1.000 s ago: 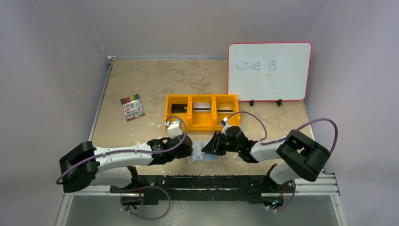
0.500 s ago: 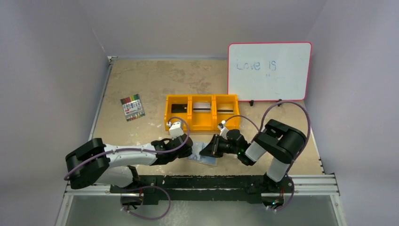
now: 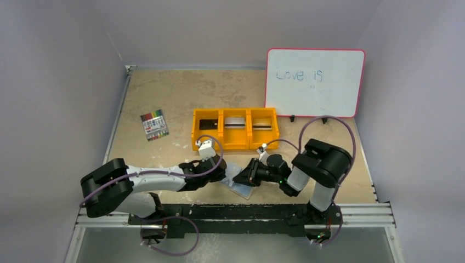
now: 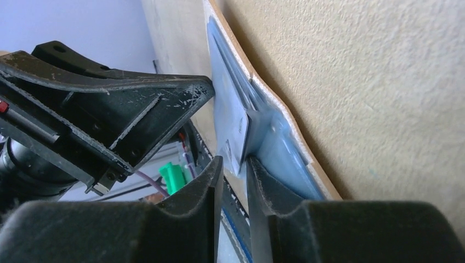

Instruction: Take the credit cards out of the card holder

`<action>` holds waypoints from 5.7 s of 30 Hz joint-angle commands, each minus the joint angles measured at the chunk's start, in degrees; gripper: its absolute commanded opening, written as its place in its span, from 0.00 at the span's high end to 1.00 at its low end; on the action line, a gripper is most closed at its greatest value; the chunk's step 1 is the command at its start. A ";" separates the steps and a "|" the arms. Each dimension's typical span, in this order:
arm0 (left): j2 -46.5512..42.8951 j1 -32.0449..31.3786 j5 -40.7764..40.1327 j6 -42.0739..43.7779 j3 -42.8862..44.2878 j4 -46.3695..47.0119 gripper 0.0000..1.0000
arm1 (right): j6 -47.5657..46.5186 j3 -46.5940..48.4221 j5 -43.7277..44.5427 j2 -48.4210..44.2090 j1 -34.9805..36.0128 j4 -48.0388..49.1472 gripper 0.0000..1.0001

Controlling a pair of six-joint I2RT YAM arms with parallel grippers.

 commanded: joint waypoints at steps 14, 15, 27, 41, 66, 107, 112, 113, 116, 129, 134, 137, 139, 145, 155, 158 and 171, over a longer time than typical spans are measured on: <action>0.38 -2.48 10.62 -1.50 -1.67 1.52 1.00 | -7.43 8.57 13.55 -18.37 1.09 -32.18 0.89; 0.53 -2.60 10.65 -1.48 -1.51 1.49 1.00 | -7.87 9.04 14.09 -19.07 1.30 -33.68 0.92; 0.77 -2.72 5.24 -3.71 -0.06 -5.84 1.00 | -9.85 6.12 16.14 -29.43 1.88 -44.61 1.00; -0.20 -2.72 4.04 -1.57 0.00 -7.29 1.00 | -12.65 3.95 11.99 -32.09 1.09 -41.66 0.83; 2.84 -2.70 2.60 -0.42 2.80 -8.12 1.00 | -22.04 7.69 0.92 -23.11 -0.74 -35.53 1.00; -3.05 -2.80 1.61 8.28 11.59 -9.75 0.73 | -12.93 -1.06 8.53 -33.49 -0.80 -38.69 0.86; -0.04 -2.78 2.33 7.69 12.13 -8.18 0.73 | -10.93 -1.75 11.25 -35.54 -0.81 -39.77 0.77; 0.57 -2.80 2.37 7.73 12.28 -8.27 0.73 | -10.25 -1.90 11.76 -35.88 -0.81 -40.13 0.75; 2.50 -2.80 3.10 7.40 12.43 -8.37 0.74 | -9.60 -2.21 12.76 -36.25 -0.78 -40.65 0.74; 7.91 -2.80 5.67 7.54 11.25 -10.91 0.91 | -8.52 -0.21 12.35 -31.87 -0.83 -44.05 0.72; 11.55 -3.38 9.34 7.62 10.08 -8.41 1.00 | -8.70 0.52 11.03 -28.05 -0.81 -41.55 0.70; 12.98 -3.93 8.75 7.97 11.05 -9.93 1.00 | -7.15 -1.02 9.61 -26.54 -0.81 -35.33 0.70; 13.56 -4.40 8.15 8.15 11.67 -10.70 1.00 | -6.56 -1.44 9.12 -26.00 -0.79 -32.36 0.72; 13.03 -4.99 5.07 6.96 11.99 -13.19 1.00 | -7.97 1.18 11.53 -28.44 -0.78 -38.46 0.82; 10.25 -4.98 2.39 6.73 12.00 -15.47 1.00 | -8.62 0.51 15.14 -36.15 -0.82 -43.74 0.78; 10.44 -5.00 2.45 6.85 12.76 -14.90 1.00 | -8.11 -0.19 12.46 -32.80 -0.80 -39.65 0.82; 6.57 -5.00 -0.81 4.36 11.66 -16.23 1.00 | -14.61 6.21 16.60 -31.68 -0.75 -51.29 1.00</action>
